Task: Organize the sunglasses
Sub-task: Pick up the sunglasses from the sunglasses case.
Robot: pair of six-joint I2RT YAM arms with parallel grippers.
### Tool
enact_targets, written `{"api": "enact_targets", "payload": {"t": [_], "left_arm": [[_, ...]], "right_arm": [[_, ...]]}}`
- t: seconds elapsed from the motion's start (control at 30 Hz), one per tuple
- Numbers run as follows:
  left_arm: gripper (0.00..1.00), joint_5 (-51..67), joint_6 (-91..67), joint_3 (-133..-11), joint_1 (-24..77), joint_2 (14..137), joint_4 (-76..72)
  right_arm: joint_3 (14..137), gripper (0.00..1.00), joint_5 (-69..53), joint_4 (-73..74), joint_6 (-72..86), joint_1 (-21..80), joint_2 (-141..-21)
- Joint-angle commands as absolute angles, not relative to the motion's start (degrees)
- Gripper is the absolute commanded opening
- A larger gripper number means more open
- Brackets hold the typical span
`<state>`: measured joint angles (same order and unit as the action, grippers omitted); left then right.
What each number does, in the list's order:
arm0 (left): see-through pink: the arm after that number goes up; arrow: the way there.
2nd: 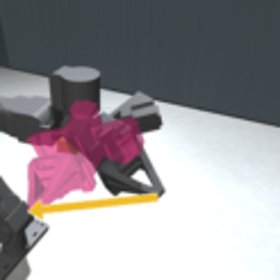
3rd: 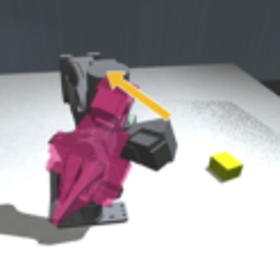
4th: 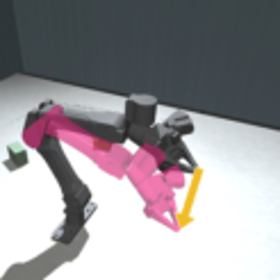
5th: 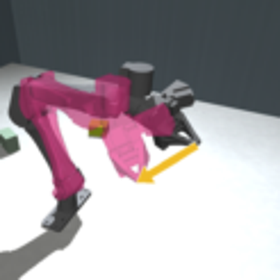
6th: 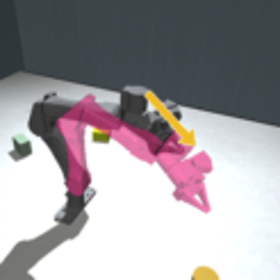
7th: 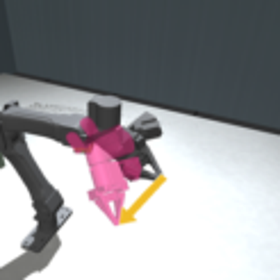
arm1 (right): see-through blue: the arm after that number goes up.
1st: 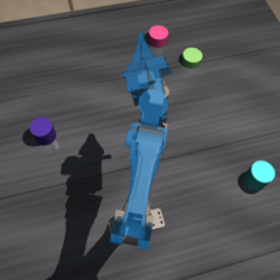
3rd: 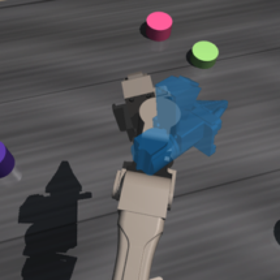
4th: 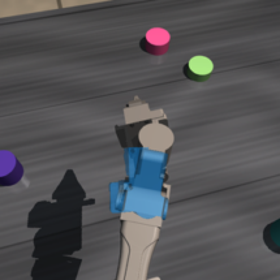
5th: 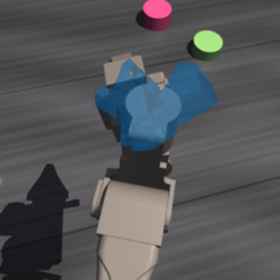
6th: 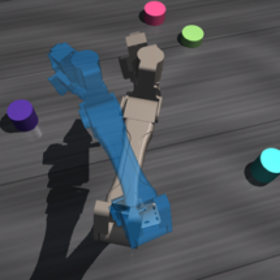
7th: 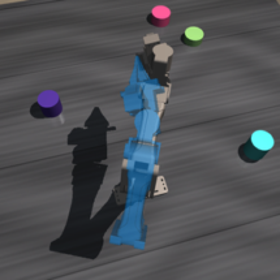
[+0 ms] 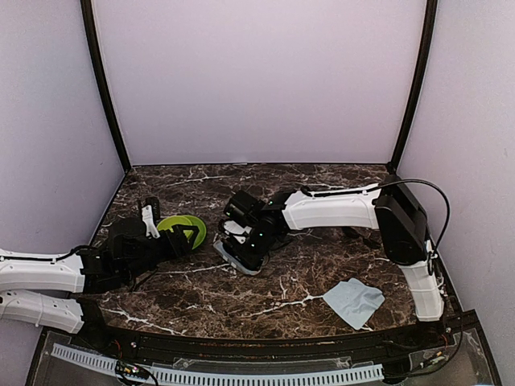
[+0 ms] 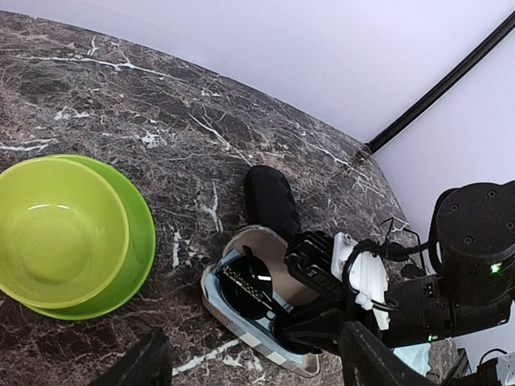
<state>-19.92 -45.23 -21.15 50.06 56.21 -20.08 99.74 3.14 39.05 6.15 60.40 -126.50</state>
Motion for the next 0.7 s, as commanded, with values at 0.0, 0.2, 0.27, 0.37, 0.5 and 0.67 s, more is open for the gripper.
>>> {"api": "enact_targets", "payload": {"t": [0.0,0.2,0.27,0.37,0.5,0.67], "left_arm": [[0.74,-19.34,-45.44,-20.04,49.83,56.57,-21.68],[0.74,-18.59,-45.78,-19.62,49.83,57.58,-22.70],[0.74,-18.42,-45.99,-19.47,49.83,57.93,-22.99],[0.74,-18.12,-46.14,-19.25,49.83,58.41,-23.50],[0.74,-17.93,-46.14,-19.14,49.83,59.01,-23.83],[0.74,-17.69,-46.27,-18.94,49.83,59.64,-24.38]], "right_arm": [[101.07,0.11,4.27,38.53,6.32,61.30,-125.25],[101.25,0.08,5.07,38.54,6.33,61.52,-124.10],[101.25,0.08,5.34,38.60,6.34,61.52,-123.66],[101.34,0.07,5.70,38.77,6.33,61.67,-123.04],[101.75,0.07,6.10,39.10,6.33,61.70,-122.15],[102.39,0.06,6.47,39.66,6.21,61.79,-121.09]]}}
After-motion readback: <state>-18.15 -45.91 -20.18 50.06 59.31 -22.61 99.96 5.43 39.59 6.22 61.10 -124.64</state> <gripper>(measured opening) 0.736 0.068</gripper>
